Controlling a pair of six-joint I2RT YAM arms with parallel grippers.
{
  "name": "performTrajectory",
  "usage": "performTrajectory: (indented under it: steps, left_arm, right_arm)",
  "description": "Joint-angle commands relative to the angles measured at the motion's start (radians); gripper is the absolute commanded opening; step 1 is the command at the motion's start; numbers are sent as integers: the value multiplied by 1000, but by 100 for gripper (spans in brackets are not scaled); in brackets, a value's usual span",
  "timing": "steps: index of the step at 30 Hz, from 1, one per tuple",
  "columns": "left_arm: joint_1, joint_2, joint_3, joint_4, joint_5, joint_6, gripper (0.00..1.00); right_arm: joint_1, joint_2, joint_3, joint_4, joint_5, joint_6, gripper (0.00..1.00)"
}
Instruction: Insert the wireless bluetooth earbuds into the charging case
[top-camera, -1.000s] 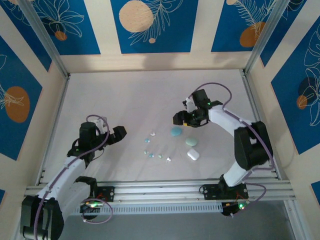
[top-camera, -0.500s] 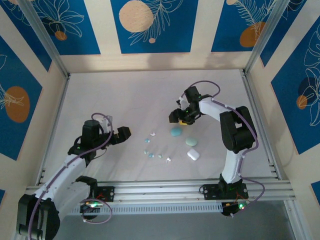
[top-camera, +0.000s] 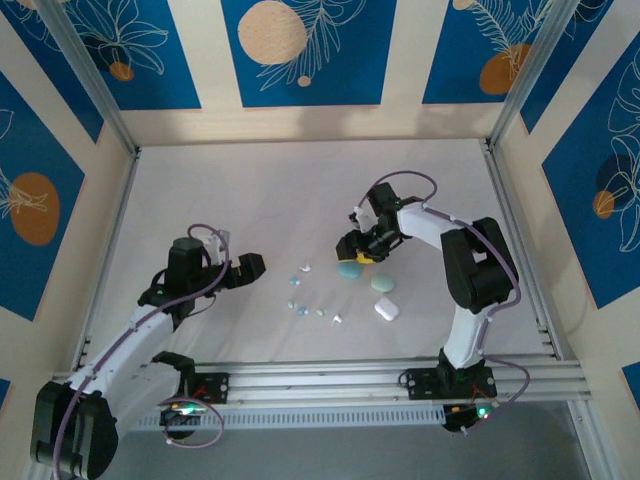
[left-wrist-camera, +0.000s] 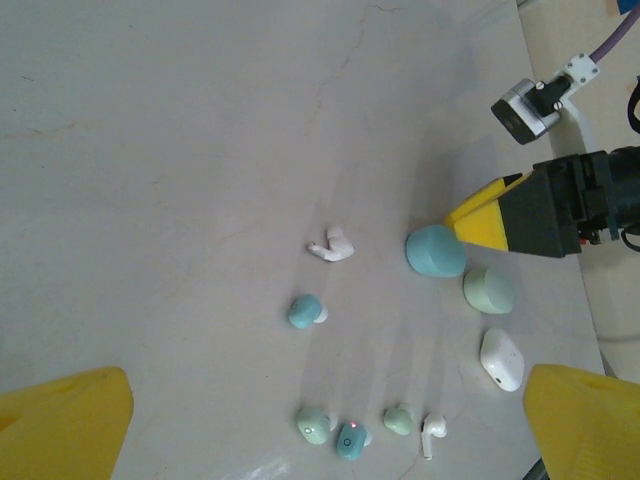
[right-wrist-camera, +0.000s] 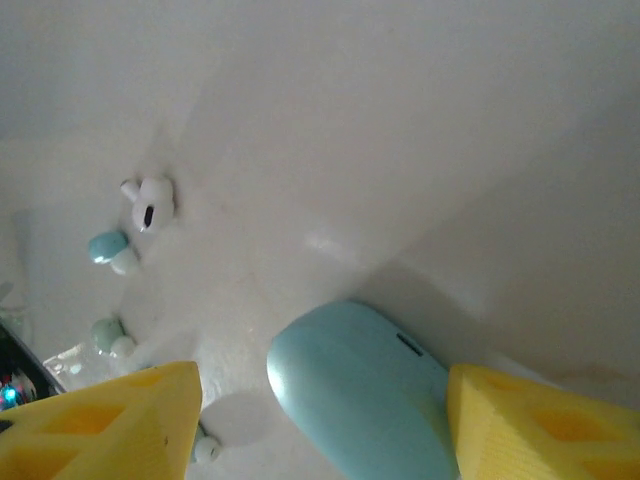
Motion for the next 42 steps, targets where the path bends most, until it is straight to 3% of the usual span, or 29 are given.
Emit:
performTrajectory:
  steps: [1, 5, 12, 18, 23, 25, 30, 42]
  left_arm:
    - [-14, 0, 38, 8, 17, 13, 100]
    - [-16, 1, 36, 13, 17, 10, 100]
    - [-24, 5, 44, 14, 19, 12, 100]
    - [-28, -1, 44, 10, 15, 13, 100]
    - [-35, 3, 44, 15, 14, 11, 100]
    - [-37, 1, 45, 15, 13, 13, 100]
    - [-40, -3, 44, 16, 12, 16, 100]
    - [-42, 25, 55, 28, 19, 21, 100]
  right_arm:
    - [14, -59, -21, -38, -20, -25, 66]
    - [45, -75, -32, -51, 19, -47, 66]
    - [105, -93, -24, -52, 215, -92, 67]
    - [111, -122, -33, -11, 262, -133, 68]
    - [112, -72, -15, -23, 245, -178, 67]
    - [116, -50, -6, -35, 221, -189, 60]
    - [121, -47, -40, -2, 178, -183, 59]
    - [173, -75, -85, -9, 249, -202, 61]
